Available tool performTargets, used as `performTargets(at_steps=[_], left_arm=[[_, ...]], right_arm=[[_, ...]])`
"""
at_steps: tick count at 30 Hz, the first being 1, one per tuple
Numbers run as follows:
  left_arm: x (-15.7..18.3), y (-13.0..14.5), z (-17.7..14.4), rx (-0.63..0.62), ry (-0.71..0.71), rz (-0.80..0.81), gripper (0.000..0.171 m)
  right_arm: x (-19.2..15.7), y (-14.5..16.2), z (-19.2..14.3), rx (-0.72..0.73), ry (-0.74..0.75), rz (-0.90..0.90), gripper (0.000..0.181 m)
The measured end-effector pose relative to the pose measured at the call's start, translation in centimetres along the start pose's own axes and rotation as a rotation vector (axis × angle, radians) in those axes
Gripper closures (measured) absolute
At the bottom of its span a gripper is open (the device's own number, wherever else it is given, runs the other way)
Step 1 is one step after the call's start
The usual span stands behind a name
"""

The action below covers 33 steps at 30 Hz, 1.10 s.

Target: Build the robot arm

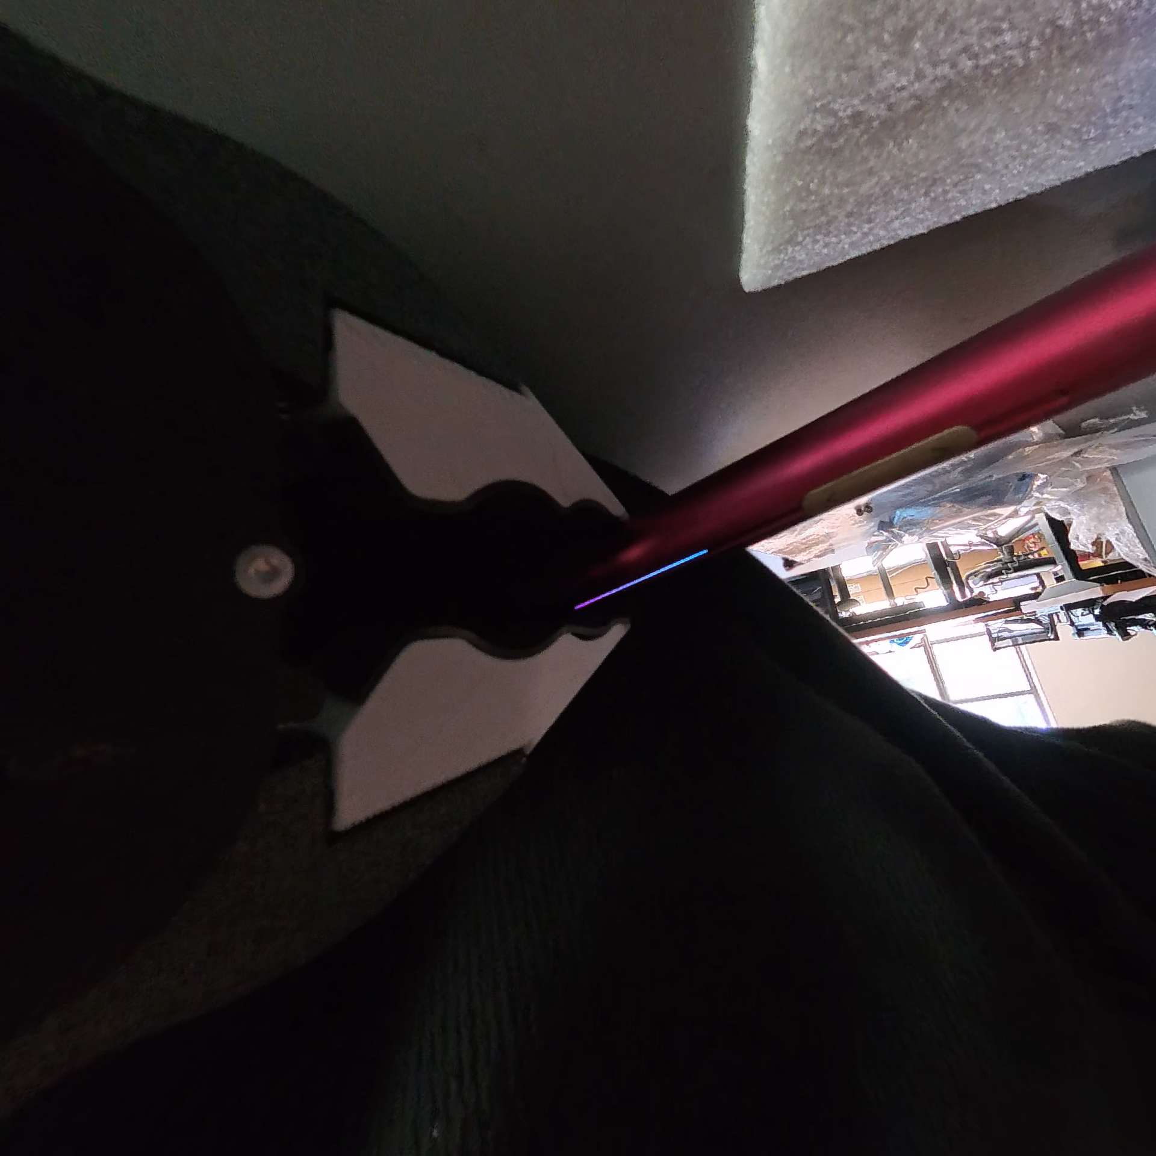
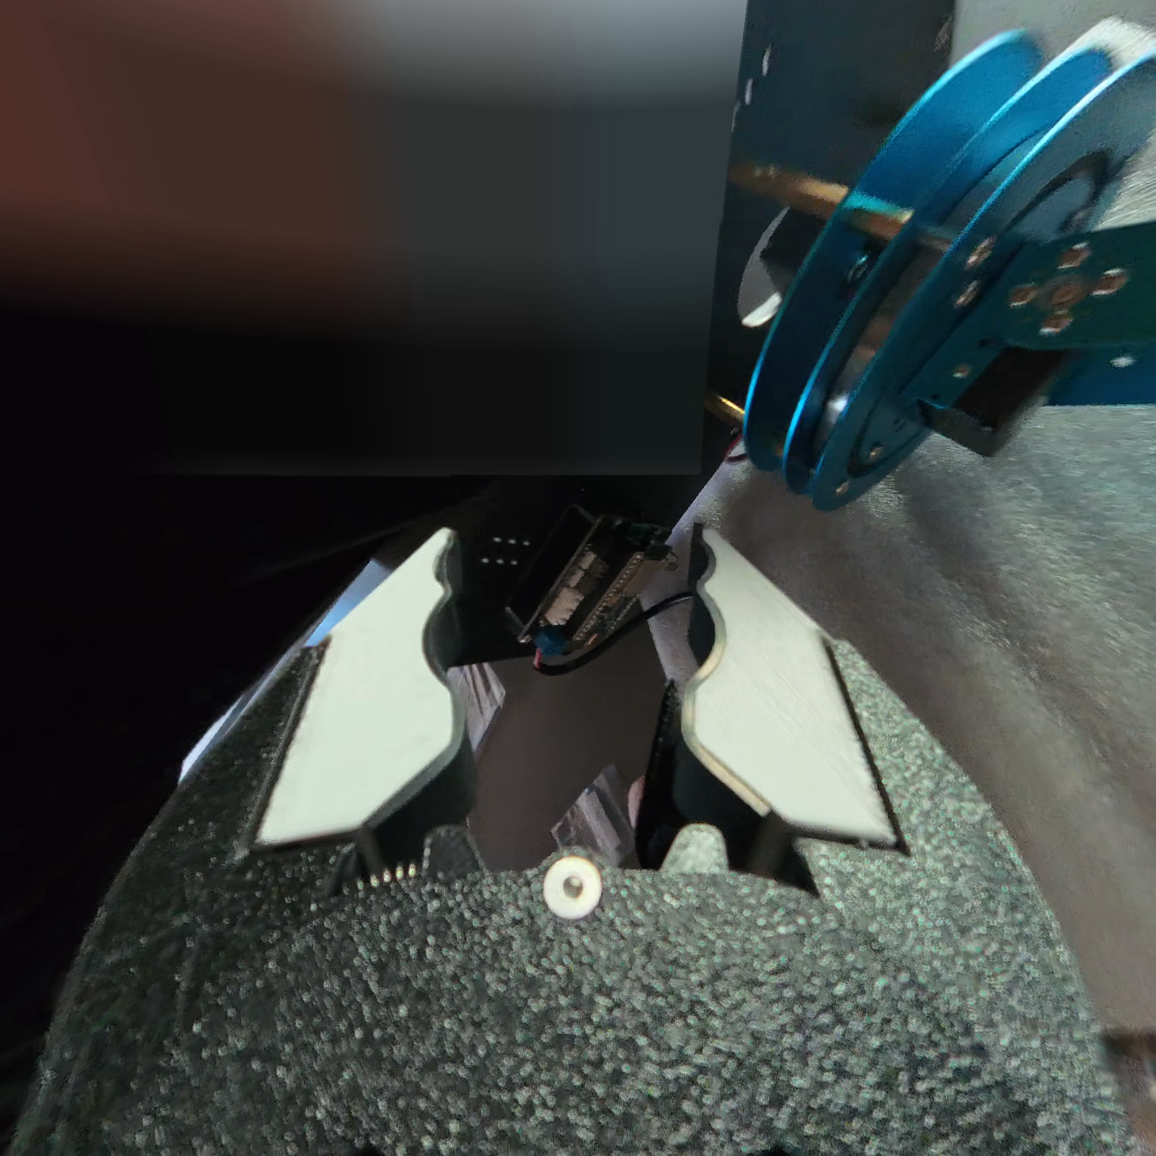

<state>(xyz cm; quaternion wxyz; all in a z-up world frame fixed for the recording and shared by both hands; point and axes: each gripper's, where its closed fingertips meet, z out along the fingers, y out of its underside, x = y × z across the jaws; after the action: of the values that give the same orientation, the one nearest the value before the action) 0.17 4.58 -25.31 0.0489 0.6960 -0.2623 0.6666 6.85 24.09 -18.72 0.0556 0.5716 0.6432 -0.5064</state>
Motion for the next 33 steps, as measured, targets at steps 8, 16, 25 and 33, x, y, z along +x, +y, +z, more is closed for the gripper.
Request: performTargets(at_steps=[8, 16, 25, 33], left_arm=[[-0.7, 0.2, -0.1, 0.032, -0.032, -0.018, 0.148], [-1.4, 1.4, -0.2, 0.024, -0.052, -0.033, 0.150], [0.7, 1.9, 0.9, -0.040, -0.024, 0.122, 0.153], [2.8, 0.7, 5.2, -0.009, 0.085, 0.181, 0.152]], right_arm=[[-6.3, 1.5, -3.4, 0.245, 0.323, 0.041, 0.111], [-14.5, 2.7, 0.9, 0.535, 0.520, 0.116, 0.114], [-14.7, 4.9, 11.8, 0.797, 0.912, 0.368, 0.120], [-12.5, 5.7, 16.4, 1.348, 1.116, 0.664, 0.114]])
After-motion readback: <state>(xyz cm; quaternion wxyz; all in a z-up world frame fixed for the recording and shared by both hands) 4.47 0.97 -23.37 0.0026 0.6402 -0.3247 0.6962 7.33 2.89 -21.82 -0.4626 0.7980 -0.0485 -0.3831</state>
